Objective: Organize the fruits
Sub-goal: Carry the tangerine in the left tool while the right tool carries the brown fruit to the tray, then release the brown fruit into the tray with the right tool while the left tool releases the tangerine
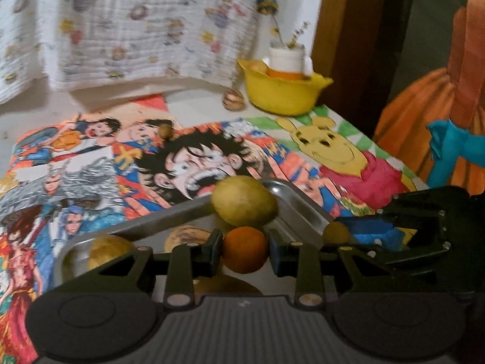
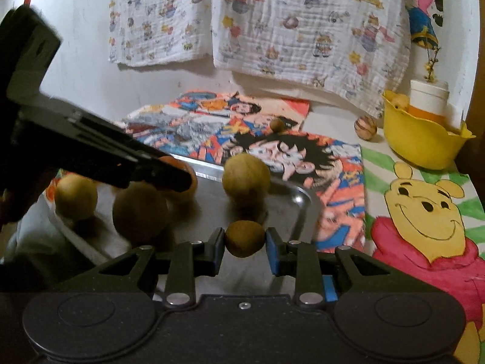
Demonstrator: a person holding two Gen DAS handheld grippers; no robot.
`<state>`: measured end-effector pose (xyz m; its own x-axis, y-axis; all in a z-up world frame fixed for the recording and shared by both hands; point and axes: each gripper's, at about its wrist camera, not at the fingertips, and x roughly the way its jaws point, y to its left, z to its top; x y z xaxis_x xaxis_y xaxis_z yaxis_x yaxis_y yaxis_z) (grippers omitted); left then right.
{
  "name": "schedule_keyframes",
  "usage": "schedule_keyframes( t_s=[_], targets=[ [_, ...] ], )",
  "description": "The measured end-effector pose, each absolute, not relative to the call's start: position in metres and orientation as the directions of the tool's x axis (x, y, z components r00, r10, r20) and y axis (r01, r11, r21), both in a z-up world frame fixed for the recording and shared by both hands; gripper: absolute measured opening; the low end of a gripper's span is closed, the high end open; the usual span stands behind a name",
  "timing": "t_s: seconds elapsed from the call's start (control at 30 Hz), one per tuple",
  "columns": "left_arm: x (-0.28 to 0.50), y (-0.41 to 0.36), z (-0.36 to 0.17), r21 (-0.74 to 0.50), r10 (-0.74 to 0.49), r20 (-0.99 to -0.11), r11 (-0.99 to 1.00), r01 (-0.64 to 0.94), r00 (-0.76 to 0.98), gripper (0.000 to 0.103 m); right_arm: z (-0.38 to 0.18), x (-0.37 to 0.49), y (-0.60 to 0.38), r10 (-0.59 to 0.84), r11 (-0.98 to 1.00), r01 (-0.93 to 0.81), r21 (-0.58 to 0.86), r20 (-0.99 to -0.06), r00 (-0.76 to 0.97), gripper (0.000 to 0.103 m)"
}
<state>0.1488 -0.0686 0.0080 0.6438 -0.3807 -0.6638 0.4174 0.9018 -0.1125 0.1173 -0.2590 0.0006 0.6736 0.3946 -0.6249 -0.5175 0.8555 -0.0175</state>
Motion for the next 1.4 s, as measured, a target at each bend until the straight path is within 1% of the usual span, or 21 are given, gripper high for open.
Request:
schedule_keyframes(
  t_s=[0.2,0.47,0.77,1.1,1.13,1.17,1.2,1.23,1.33,1.4],
  targets=[
    [0.158,-0.089,-0.001,-0.047,-0.365,-0.714,0.876,0.479,0.598,0.035,-0.004,0.111,-0.262,0.387,0.835,-0.547,-0.058,-0.645,0.659,0.031],
    [0.164,-0.103,-0.011,0.033,-0.311,-0.755,0.861,0.507,0.578,0.035,-0.008,0.111,-0.258,0.385,0.812,-0.577,-0.086,-0.664,0.641,0.031],
    [0.169,-0.105,-0.018,0.035,-0.300,-0.777,0.856,0.515,0.553,0.036,-0.009,0.111,-0.256,0.377,0.802,-0.589,-0.103,-0.678,0.632,0.031],
    [0.170,-0.106,-0.017,0.043,-0.289,-0.781,0.860,0.509,0.554,0.036,-0.010,0.108,-0.260,0.365,0.808,-0.579,-0.107,-0.681,0.635,0.032],
    [0.170,-0.106,-0.017,0.041,-0.292,-0.779,0.860,0.509,0.555,0.040,-0.011,0.108,-0.260,0.366,0.810,-0.577,-0.104,-0.679,0.636,0.032],
    [0.169,-0.105,-0.017,0.029,-0.304,-0.773,0.860,0.510,0.557,0.050,-0.011,0.107,-0.260,0.366,0.812,-0.574,-0.102,-0.677,0.638,0.033],
    [0.168,-0.104,-0.016,0.017,-0.315,-0.767,0.861,0.508,0.560,0.053,-0.011,0.107,-0.260,0.367,0.814,-0.572,-0.101,-0.674,0.641,0.033],
    [0.166,-0.103,-0.015,0.004,-0.325,-0.759,0.864,0.503,0.564,0.056,-0.012,0.106,-0.260,0.367,0.817,-0.568,-0.099,-0.671,0.644,0.033],
    [0.162,-0.101,-0.011,0.002,-0.328,-0.746,0.869,0.495,0.580,0.057,-0.011,0.102,-0.262,0.372,0.825,-0.559,-0.087,-0.661,0.652,0.034],
    [0.157,-0.100,-0.006,0.006,-0.327,-0.735,0.872,0.489,0.593,0.059,-0.010,0.098,-0.264,0.374,0.829,-0.554,-0.084,-0.652,0.659,0.038]
  ],
)
